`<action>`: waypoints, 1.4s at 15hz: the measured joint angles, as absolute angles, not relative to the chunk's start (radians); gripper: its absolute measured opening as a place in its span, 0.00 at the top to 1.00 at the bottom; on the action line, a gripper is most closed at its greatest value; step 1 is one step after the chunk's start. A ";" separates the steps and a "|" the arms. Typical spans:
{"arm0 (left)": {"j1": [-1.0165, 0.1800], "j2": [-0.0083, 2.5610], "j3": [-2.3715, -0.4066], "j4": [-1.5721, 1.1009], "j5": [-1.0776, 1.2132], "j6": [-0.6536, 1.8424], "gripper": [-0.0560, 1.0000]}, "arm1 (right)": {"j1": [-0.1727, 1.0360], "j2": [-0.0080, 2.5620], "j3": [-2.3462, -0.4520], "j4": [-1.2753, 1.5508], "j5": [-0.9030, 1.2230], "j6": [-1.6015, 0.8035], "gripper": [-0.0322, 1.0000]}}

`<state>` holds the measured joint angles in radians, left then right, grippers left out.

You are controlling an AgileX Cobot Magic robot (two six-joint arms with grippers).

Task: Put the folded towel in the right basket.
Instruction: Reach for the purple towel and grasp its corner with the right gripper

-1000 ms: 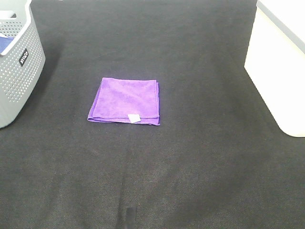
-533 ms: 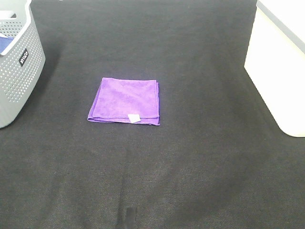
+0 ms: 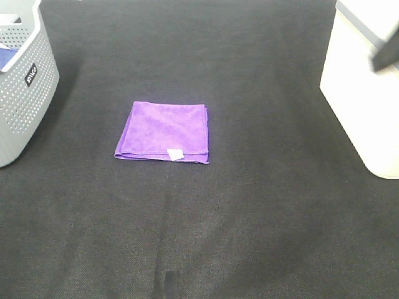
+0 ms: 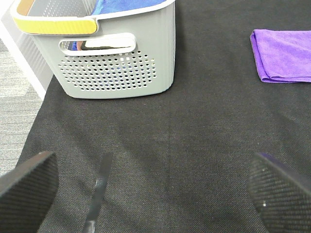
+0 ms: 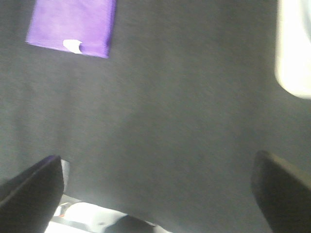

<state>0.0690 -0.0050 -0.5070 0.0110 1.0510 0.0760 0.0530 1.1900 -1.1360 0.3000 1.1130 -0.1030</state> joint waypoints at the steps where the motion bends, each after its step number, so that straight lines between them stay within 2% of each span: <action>1: 0.069 -0.005 -0.507 0.011 1.051 0.076 0.01 | 0.055 1.261 -1.180 0.343 1.105 -0.117 0.04; 3: 0.069 -0.005 -0.507 0.011 1.051 0.076 0.01 | 0.107 1.402 -1.220 0.444 1.004 -0.124 0.04; 5: 0.069 -0.005 -0.507 0.011 1.051 0.076 0.01 | 0.237 1.604 -1.223 0.583 0.837 -0.159 0.04; 6: 0.069 -0.005 -0.507 0.011 1.051 0.076 0.01 | 0.237 1.604 -1.223 0.583 0.837 -0.159 0.04; 9: 0.069 -0.005 -0.507 0.011 1.051 0.076 0.01 | 0.297 1.855 -1.223 0.878 0.720 -0.381 0.04; 12: 0.069 -0.005 -0.507 0.011 1.051 0.076 0.01 | 0.297 2.042 -1.328 1.074 0.665 -0.536 0.06; 17: 0.069 -0.005 -0.507 0.011 1.051 0.076 0.01 | 0.297 2.309 -1.641 0.993 0.695 -0.436 0.07; 21: 0.069 -0.005 -0.507 0.011 1.051 0.076 0.01 | 0.268 2.372 -1.722 0.810 0.770 -0.307 0.07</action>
